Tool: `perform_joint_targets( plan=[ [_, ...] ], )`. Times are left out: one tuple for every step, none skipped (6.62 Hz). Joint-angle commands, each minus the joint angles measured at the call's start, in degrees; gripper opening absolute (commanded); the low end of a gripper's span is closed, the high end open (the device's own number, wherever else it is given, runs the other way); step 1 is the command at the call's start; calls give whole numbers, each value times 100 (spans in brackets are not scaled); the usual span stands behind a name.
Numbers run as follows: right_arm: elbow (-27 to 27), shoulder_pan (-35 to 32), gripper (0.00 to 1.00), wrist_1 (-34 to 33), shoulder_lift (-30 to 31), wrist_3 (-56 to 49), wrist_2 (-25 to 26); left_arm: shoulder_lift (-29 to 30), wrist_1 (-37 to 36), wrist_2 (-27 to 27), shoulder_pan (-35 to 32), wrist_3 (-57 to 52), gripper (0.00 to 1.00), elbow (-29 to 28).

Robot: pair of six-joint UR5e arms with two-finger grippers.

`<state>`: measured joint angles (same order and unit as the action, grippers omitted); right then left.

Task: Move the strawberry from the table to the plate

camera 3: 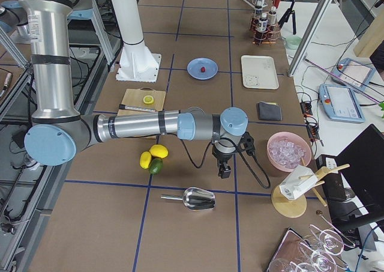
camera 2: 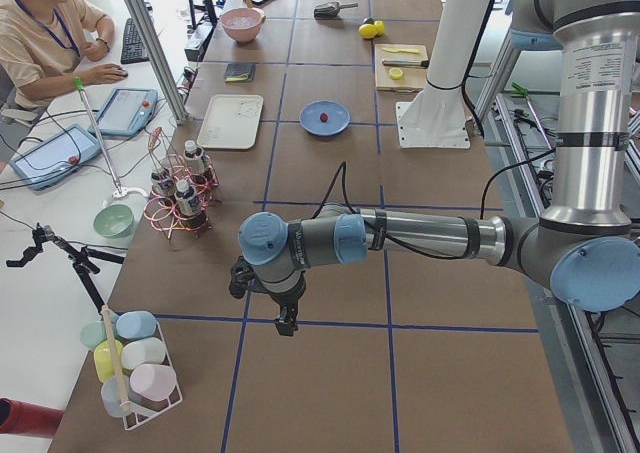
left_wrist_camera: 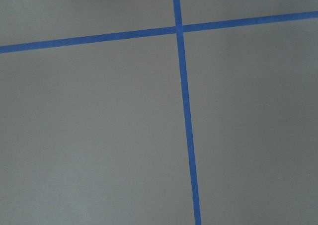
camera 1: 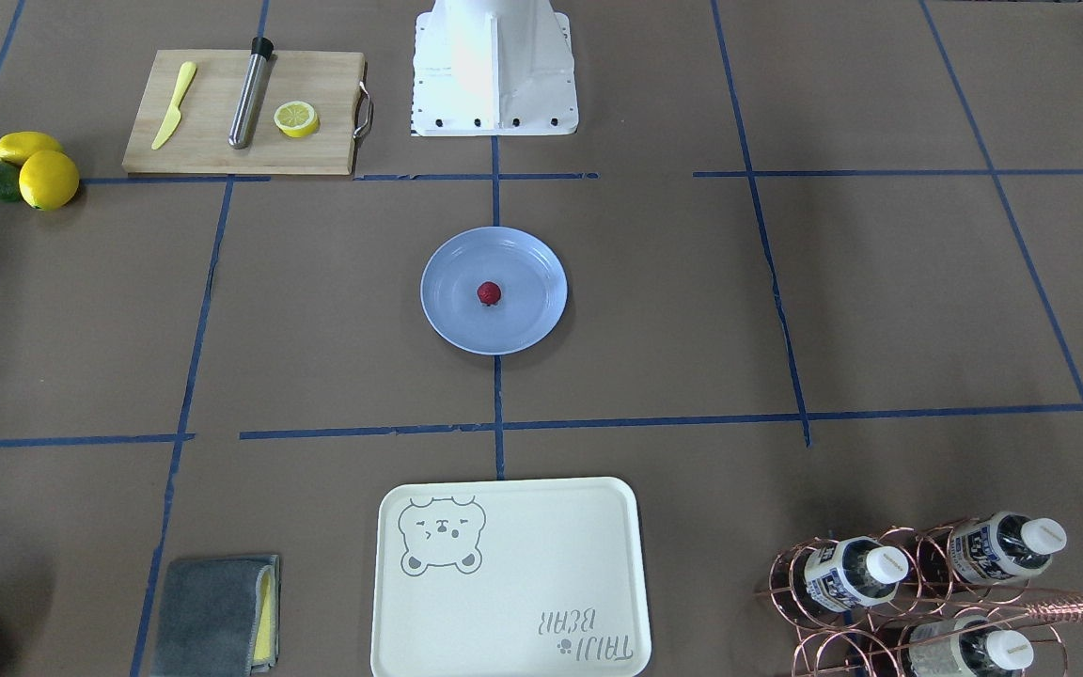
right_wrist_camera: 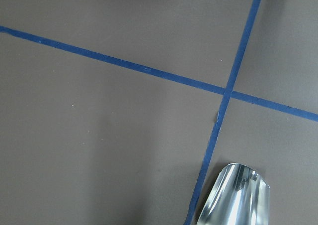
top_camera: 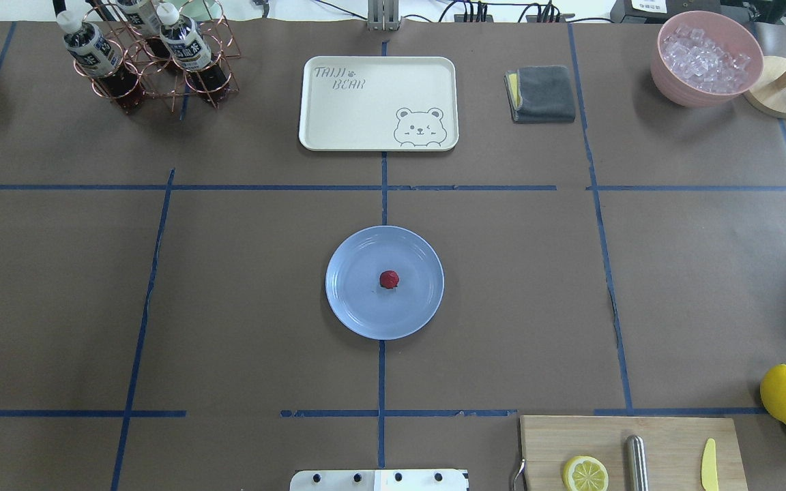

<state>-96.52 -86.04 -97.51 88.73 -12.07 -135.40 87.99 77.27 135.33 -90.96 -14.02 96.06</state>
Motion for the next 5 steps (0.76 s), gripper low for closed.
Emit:
perform_joint_targets(
  plan=[
    [-16,-1,100,4,4,29,-38,-1,104,-33,-1,4,100,9],
    [-25,-1,100,-13,13,38,-100,-9,243,-33,-1,4,100,-17],
    [-25,-1,100,-13,22,29,-127,-62,262,-51,-1,4,100,9],
    [-25,-1,100,-5,22,29,-75,-71,358,-234,-1,13,100,26],
    [-25,-1,100,-5,22,29,-74,-71,429,-244,-1,22,100,35]
  ],
)
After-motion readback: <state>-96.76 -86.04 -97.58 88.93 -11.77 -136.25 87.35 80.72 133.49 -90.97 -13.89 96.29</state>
